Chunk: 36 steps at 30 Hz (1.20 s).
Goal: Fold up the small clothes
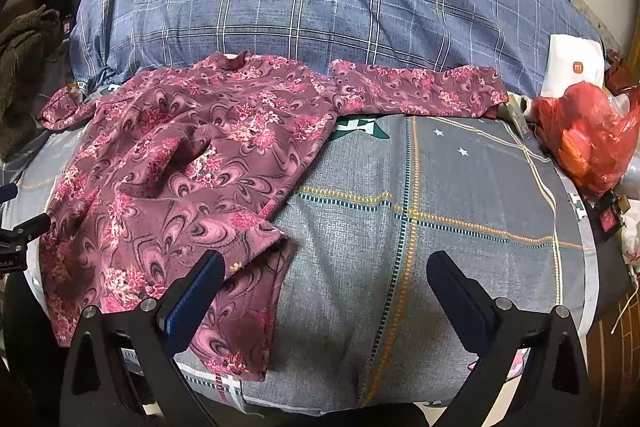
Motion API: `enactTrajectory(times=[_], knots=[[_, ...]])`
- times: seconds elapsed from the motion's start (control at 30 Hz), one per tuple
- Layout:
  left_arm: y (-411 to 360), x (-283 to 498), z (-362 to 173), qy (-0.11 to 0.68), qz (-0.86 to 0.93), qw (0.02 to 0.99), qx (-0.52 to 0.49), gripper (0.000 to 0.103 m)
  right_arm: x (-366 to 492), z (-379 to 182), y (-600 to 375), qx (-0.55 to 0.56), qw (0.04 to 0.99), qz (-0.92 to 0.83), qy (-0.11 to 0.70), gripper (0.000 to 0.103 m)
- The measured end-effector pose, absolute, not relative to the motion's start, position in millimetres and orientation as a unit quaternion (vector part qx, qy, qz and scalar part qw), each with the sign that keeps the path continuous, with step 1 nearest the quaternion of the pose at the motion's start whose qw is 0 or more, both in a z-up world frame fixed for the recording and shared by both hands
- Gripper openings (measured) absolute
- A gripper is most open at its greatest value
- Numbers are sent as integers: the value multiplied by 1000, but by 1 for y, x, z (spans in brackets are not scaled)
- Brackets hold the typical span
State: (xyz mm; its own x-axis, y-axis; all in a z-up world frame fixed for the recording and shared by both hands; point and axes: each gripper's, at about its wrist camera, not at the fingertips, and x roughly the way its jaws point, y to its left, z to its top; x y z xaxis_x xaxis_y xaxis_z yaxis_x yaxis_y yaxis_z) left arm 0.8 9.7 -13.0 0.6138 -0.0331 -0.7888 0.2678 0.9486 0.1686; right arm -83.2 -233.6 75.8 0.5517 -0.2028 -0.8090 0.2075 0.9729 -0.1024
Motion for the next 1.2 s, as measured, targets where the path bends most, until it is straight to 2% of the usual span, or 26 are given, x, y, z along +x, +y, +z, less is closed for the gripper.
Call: enactTrajectory(times=[0.37, 0.57, 0.97, 1.2], knots=[[29, 13, -13, 450, -78, 884, 96, 103, -79, 71, -240, 19, 873, -118, 473, 100], [31, 16, -16, 456, -76, 882, 94, 103, -78, 71, -245, 39, 872, -112, 474, 96], [26, 21, -17, 463, -85, 878, 90, 103, -75, 70, -241, 32, 872, -107, 476, 96], [60, 37, -26, 516, -72, 852, 48, 103, -81, 67, -250, 39, 869, -117, 479, 96]])
